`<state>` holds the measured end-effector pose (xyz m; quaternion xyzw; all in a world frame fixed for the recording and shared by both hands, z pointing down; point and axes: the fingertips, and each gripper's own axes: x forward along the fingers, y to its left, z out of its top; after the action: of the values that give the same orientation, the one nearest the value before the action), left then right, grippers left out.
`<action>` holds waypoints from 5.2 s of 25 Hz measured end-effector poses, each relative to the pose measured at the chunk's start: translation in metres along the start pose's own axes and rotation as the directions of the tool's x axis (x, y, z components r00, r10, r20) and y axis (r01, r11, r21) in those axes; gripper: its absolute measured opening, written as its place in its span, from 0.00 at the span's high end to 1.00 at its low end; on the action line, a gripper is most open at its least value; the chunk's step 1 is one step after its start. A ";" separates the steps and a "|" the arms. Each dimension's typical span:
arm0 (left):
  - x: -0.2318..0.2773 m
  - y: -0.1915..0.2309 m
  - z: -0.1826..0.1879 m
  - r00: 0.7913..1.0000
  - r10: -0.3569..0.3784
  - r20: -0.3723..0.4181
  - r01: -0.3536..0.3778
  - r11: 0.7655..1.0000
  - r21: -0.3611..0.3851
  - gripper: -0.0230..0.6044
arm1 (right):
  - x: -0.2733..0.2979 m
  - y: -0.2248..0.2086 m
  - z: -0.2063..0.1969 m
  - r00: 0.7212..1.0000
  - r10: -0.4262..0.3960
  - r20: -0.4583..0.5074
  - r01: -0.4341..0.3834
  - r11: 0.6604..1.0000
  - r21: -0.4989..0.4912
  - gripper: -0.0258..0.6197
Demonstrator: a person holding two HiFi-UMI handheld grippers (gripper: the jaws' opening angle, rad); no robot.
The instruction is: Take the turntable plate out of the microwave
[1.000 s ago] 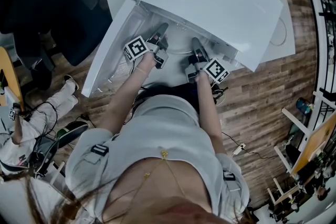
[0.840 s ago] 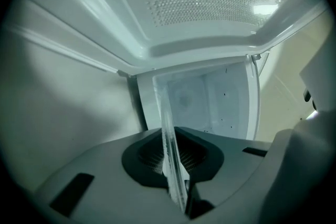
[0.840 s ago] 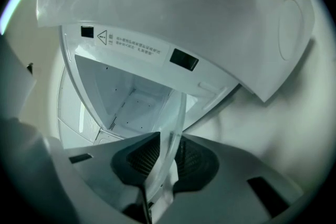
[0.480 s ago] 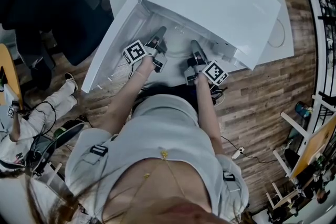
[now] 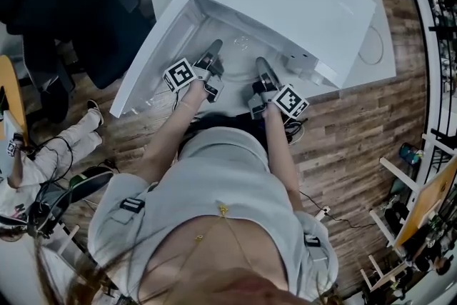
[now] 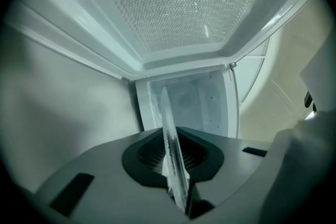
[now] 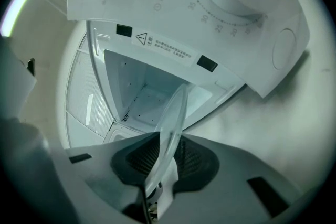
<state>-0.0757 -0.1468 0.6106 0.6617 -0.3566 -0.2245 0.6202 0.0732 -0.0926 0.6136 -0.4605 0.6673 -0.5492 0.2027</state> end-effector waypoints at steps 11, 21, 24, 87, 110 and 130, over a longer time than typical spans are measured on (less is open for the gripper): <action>-0.026 -0.026 -0.007 0.999 -0.038 0.000 0.038 0.999 0.020 0.88 | -0.020 0.027 -0.007 0.999 0.033 -0.005 -0.033 0.999 -0.021 0.83; -0.047 -0.048 -0.022 0.997 -0.073 -0.003 0.073 0.997 0.022 0.87 | -0.040 0.059 -0.009 0.993 0.119 -0.010 -0.119 0.989 -0.087 0.83; -0.054 -0.054 -0.025 0.997 -0.078 0.000 0.078 0.997 0.021 0.87 | -0.045 0.072 -0.010 0.989 0.151 -0.013 -0.151 0.983 -0.104 0.83; -0.066 -0.197 -0.022 0.966 -0.226 -0.126 0.242 0.961 0.135 0.87 | -0.092 0.188 0.048 0.960 0.280 0.027 -0.269 0.942 -0.198 0.84; 0.013 -0.185 -0.001 0.976 -0.159 -0.147 0.168 0.984 0.050 0.87 | -0.047 0.159 0.106 0.979 0.195 0.059 -0.187 0.974 -0.127 0.84; 0.028 -0.185 0.003 0.980 -0.179 -0.085 0.175 0.983 -0.054 0.89 | -0.040 0.179 0.037 0.944 0.312 -0.103 -0.320 0.944 -0.075 0.84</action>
<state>-0.0239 -0.1746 0.4327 0.6857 -0.2627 -0.2570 0.6283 0.0514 -0.0845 0.4276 -0.3309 0.7652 -0.4988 0.2369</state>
